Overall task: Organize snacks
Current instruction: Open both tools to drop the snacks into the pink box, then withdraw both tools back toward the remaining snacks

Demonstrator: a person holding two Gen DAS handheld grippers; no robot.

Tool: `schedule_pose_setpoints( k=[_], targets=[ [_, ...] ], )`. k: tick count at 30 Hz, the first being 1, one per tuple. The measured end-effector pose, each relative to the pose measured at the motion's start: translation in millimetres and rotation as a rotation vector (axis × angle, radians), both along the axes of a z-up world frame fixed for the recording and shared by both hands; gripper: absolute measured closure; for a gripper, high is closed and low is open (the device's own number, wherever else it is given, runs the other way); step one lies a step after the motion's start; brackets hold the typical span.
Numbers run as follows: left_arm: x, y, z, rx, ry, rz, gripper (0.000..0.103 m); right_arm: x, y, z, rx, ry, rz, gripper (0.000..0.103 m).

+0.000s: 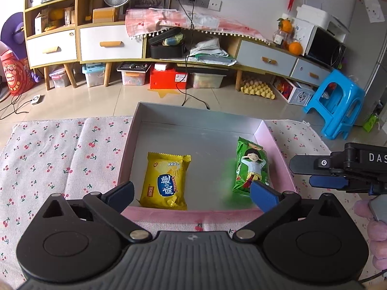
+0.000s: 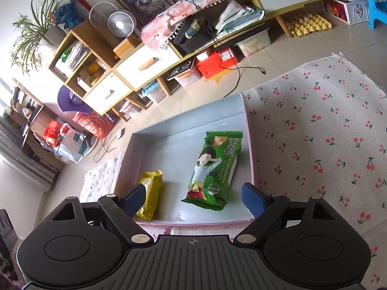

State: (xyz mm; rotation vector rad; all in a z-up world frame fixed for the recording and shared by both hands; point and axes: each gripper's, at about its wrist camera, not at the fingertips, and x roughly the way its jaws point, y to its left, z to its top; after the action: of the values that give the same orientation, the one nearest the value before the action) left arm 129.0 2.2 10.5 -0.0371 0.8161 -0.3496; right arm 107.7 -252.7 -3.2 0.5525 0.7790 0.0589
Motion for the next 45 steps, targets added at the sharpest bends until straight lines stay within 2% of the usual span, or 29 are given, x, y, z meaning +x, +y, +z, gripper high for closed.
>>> schedule_pose_setpoints(
  k=[2,11,16,21,27,34,38,41,45],
  targets=[
    [-3.5,2.8,1.8,-0.001,0.007,0.002,0.001,-5.5,-0.9,2.4,-0.029,0.0,0.002,0.014],
    [-24.9,19.9,5.6,0.093,0.008,0.032,0.001,-29.1,-7.7,0.6,-0.079,0.023,0.033,0.01],
    [-34.1,39.5,-1.8,0.06,0.017,0.062,0.001,-42.2,-6.3,-5.9,-0.113,0.05,0.04,0.01],
    [-34.9,56.1,-12.5,0.038,0.066,0.126,0.001,-53.6,-1.7,-17.3,-0.144,0.092,0.06,0.01],
    [-33.5,66.2,-26.7,0.089,0.082,0.157,0.001,-59.4,7.6,-29.5,-0.227,0.121,0.091,0.01],
    [-27.9,74.0,-47.5,0.226,0.058,0.028,0.001,-59.4,25.7,-38.4,-0.27,0.146,0.144,0.01],
    [-32.1,73.4,-50.7,0.282,0.001,-0.121,0.001,-56.7,36.9,-40.2,-0.278,0.144,0.172,0.01],
    [-34.9,69.5,-54.8,0.31,0.0,-0.211,0.001,-52.1,45.6,-42.6,-0.286,0.149,0.189,0.01],
    [-32.5,63.2,-65.0,0.361,-0.007,-0.251,0.001,-46.7,56.7,-48.9,-0.302,0.164,0.212,0.01]
  ],
)
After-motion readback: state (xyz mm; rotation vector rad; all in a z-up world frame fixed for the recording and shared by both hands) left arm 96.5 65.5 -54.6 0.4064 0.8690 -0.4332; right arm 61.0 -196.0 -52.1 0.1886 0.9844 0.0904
